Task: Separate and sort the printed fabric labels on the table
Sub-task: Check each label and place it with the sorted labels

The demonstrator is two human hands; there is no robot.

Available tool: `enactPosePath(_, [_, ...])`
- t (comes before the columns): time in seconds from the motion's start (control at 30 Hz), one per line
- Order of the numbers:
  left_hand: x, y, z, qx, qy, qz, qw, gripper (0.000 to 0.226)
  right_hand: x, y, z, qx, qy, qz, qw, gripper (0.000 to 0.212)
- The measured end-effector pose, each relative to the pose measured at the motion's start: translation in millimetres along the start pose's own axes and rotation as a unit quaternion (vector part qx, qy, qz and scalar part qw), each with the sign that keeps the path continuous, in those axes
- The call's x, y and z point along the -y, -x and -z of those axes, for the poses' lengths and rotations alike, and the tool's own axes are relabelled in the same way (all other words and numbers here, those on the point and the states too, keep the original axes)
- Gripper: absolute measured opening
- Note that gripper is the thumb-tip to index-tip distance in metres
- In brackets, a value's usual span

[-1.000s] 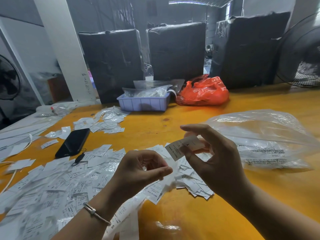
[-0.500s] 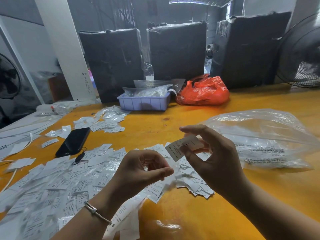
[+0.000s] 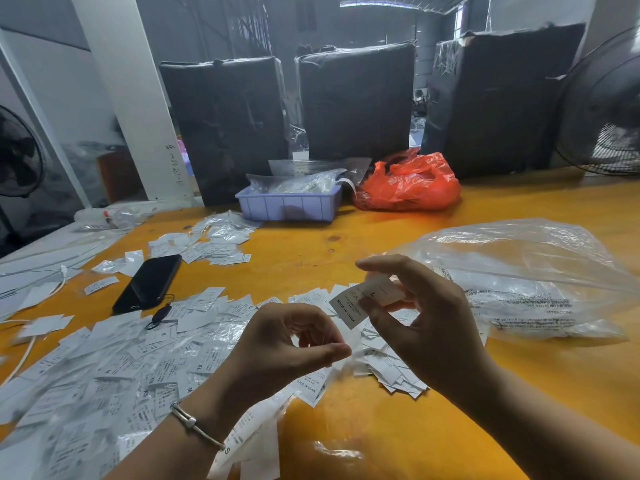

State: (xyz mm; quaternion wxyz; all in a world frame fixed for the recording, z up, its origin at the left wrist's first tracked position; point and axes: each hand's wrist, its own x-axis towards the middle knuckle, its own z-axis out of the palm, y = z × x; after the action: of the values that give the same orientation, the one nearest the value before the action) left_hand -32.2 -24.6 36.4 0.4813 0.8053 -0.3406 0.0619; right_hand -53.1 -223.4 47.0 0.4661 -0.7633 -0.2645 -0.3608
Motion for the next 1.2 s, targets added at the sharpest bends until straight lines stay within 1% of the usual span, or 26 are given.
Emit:
enactPosePath(0.07, [0.0, 0.3, 0.4, 0.001, -0.002, -0.002, 1.0, 0.008, -0.3, -0.3, 0.3, -0.008, 0.006, 0.004, 1.0, 0.046])
enactPosePath(0.23, [1.2, 0.7, 1.8, -0.005, -0.007, -0.004, 1.0, 0.005, 0.9, -2.5, 6.0, -0.04, -0.024, 0.019, 0.999, 0.05])
enactPosePath(0.33, [1.8, 0.3, 1.7, -0.008, -0.011, -0.007, 1.0, 0.004, 3.5, -4.1, 7.7, -0.049, 0.0, 0.052, 0.997, 0.044])
enactPosePath(0.4, [2.5, 0.2, 1.6, -0.008, -0.015, -0.008, 1.0, 0.005, 4.8, -3.7, 7.1, -0.049, -0.003, 0.057, 0.997, 0.041])
enactPosePath(0.63, [2.4, 0.0, 1.7, -0.01, -0.017, -0.01, 1.0, 0.005, 4.6, 0.7, 4.1, -0.02, -0.009, 0.057, 0.998, 0.042])
enactPosePath(0.83, [0.3, 0.3, 1.7, -0.015, -0.006, -0.015, 1.0, 0.004, 1.2, 0.2, 1.2, -0.021, 0.053, 0.106, 0.993, 0.042])
enactPosePath(1.0, [-0.8, 1.5, 1.7, -0.019, 0.003, -0.014, 1.0, 0.008, -1.9, -0.9, 2.5, -0.057, 0.11, 0.136, 0.983, 0.025])
enactPosePath(1.07, [-0.9, 2.2, 1.6, -0.027, 0.0, -0.011, 1.0, 0.012, -3.9, -2.4, 4.6, -0.048, 0.111, 0.107, 0.987, 0.02])
enactPosePath(1.1, [-0.7, 2.3, 1.6, -0.033, 0.002, -0.01, 0.999, 0.014, -4.4, -2.9, 5.8, -0.024, 0.091, 0.074, 0.993, 0.017])
enactPosePath(1.13, [-0.5, 2.3, 1.8, -0.038, 0.007, -0.007, 0.999, 0.015, -4.5, -3.7, 6.8, 0.018, 0.053, 0.026, 0.998, 0.017])
enactPosePath(1.17, [-0.4, 2.2, 2.1, -0.041, 0.011, -0.005, 0.999, 0.016, -4.6, -4.6, 7.2, 0.072, 0.01, -0.031, 0.997, 0.021])
enactPosePath(1.2, [-0.2, 2.0, 2.5, -0.041, 0.013, -0.003, 0.999, 0.017, -5.0, -5.6, 7.2, 0.123, -0.021, -0.081, 0.989, 0.031])
